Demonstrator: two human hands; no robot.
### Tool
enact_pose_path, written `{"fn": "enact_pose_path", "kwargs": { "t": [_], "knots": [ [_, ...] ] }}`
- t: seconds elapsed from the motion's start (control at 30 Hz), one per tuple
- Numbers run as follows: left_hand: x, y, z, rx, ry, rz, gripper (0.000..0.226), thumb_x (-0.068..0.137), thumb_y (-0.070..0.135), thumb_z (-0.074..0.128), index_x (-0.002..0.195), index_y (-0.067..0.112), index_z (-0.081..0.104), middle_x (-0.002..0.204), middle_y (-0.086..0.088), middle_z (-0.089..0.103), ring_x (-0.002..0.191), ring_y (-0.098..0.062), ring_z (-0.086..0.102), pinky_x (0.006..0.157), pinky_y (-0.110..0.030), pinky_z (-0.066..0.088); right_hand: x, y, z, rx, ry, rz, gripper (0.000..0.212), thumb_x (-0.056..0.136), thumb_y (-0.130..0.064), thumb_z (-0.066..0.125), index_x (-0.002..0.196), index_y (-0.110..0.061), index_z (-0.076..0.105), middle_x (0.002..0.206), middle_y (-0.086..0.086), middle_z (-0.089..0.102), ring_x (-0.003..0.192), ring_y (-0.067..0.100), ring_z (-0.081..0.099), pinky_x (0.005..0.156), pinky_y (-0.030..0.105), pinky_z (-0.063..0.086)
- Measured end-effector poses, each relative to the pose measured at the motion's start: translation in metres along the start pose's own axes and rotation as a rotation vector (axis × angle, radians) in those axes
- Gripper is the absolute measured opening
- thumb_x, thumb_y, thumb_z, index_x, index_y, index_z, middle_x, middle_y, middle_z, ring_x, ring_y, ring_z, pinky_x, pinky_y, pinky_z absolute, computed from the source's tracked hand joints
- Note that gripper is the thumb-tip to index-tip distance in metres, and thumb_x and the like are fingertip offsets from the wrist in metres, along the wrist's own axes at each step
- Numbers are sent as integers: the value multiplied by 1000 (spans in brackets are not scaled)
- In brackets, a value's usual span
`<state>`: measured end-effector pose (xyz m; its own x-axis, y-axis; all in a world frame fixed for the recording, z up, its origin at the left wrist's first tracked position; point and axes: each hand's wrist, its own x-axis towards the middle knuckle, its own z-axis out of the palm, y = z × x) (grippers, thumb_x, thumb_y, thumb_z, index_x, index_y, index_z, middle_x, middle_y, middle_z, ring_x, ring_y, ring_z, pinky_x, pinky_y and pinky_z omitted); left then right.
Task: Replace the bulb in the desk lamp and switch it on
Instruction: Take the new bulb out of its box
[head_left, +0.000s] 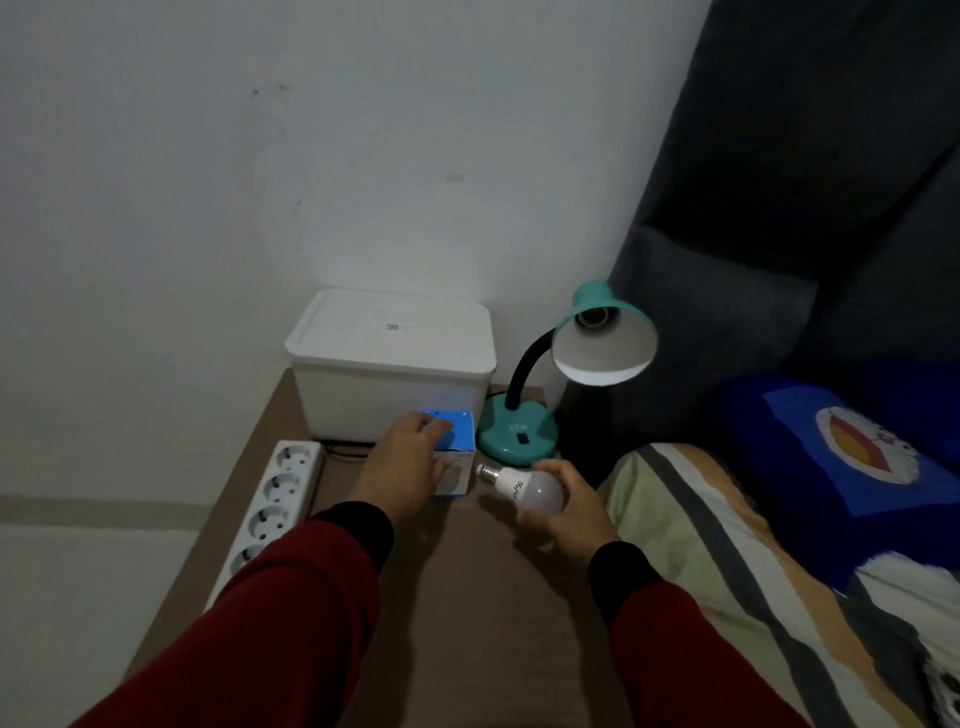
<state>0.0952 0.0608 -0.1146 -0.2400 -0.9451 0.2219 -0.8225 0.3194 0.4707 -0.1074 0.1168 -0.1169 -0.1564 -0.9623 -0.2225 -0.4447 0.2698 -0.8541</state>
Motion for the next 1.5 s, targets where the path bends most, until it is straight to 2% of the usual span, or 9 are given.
{"fn": "enact_pose_path", "kwargs": {
  "t": [0.07,0.23,0.37,0.57,0.83,1.0,1.13,1.3,1.5],
  "knots": [
    [-1,-8,7,-14,31,24,40,82,15,67,121,11,59,119,-13,59,111,-31,56,95,-38,48,8,14,11,13,-43,23,56,67,3,72,109,-30,52,118,8,53,92,21,57,53,16,50],
    [-2,-24,22,-31,129,67,30,84,14,65,114,9,65,113,-13,62,106,-30,57,93,-32,46,23,29,29,-61,-118,3,59,66,-2,75,113,-31,53,122,2,55,108,19,55,82,22,44],
    [1,-33,30,-92,179,45,26,83,13,63,108,10,70,106,-13,65,99,-29,59,88,-17,36,32,26,32,-108,-186,-22,64,70,-3,74,127,-22,51,121,-3,50,106,12,48,76,13,40],
    [5,-36,37,-211,230,-21,22,78,8,71,100,10,74,102,-14,68,96,-30,63,87,-10,31,39,22,36,-208,-228,-37,77,69,-9,78,136,-29,44,141,1,43,120,14,45,97,24,39],
    [1,-30,39,-381,288,-198,42,82,18,70,122,15,59,120,-6,59,107,-16,57,89,-12,37,35,-12,42,-106,13,-220,69,81,-15,71,141,-22,38,147,-1,36,131,10,37,96,15,30],
    [-2,-24,41,-550,320,-267,43,83,16,68,123,20,56,121,3,62,104,-4,57,79,-4,42,38,-23,64,50,17,-273,62,81,-8,70,137,-15,43,123,-7,55,117,5,50,104,24,43],
    [-3,-20,43,-550,368,-314,39,83,17,68,121,20,58,117,2,66,100,-4,59,74,-1,43,42,-20,71,116,45,-281,64,80,-5,71,137,-13,42,122,-5,57,121,12,54,101,23,44],
    [-3,-18,48,-573,398,-341,37,85,18,65,120,27,57,117,0,66,98,-12,65,83,-34,59,41,-21,72,128,36,-270,70,83,-8,69,143,-17,34,135,0,54,119,6,51,87,2,42],
    [1,-18,44,-557,375,-258,60,84,10,64,135,32,41,128,4,59,113,-10,56,94,-24,48,43,-30,68,188,49,-304,67,84,2,62,141,-20,34,134,-4,51,113,-4,49,75,-9,39]
  ]
}}
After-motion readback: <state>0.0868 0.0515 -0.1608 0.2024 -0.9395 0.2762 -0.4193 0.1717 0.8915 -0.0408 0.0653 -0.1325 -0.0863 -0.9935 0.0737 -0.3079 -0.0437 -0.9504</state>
